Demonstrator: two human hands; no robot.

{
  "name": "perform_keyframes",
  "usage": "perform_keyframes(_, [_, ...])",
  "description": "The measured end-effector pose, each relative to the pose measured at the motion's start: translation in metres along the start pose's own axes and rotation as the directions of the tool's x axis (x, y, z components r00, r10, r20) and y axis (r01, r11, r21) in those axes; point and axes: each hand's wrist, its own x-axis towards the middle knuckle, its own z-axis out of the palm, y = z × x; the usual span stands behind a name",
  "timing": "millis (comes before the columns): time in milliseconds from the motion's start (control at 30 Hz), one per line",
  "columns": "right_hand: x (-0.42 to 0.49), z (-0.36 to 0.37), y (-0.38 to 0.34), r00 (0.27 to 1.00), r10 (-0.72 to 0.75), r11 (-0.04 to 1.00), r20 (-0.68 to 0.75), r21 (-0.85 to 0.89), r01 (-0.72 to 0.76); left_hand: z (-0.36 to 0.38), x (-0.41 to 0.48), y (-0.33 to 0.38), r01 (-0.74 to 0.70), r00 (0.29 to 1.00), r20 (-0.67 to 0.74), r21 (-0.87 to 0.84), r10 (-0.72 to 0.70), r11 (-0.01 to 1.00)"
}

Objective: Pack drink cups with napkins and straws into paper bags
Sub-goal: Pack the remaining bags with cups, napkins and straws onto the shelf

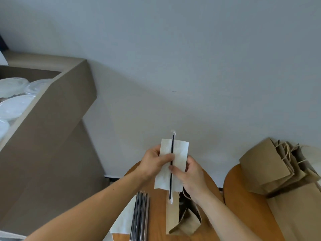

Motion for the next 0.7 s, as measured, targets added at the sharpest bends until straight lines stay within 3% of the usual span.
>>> perform_keyframes(300, [0.011, -0.036, -0.009, 0.996, -0.025, 0.996, 0.082, -0.088, 0.033, 0.019, 0.021, 0.013, -0.065, 0.997, 0.054, 0.052, 0.062, 0.997])
perform_keyframes(433, [0.024, -0.051, -0.009, 0.998, -0.068, 0.974, -0.004, -0.217, 0.065, 0.015, 0.031, 0.003, -0.042, 0.998, -0.047, 0.080, 0.045, 0.996])
perform_keyframes(500, [0.034, -0.060, -0.009, 0.988, -0.093, 0.962, -0.123, -0.266, 0.057, 0.008, 0.030, -0.015, 0.057, 0.993, -0.114, 0.296, -0.024, 0.954])
perform_keyframes(567, [0.047, -0.066, -0.005, 0.966, -0.113, 0.957, -0.231, -0.286, 0.044, 0.000, 0.024, -0.044, 0.201, 0.980, -0.086, 0.476, -0.182, 0.856])
perform_keyframes(700, [0.075, -0.060, 0.009, 0.939, -0.112, 0.954, -0.326, -0.299, 0.010, 0.007, 0.009, -0.102, 0.329, 0.854, 0.039, 0.730, -0.518, 0.598])
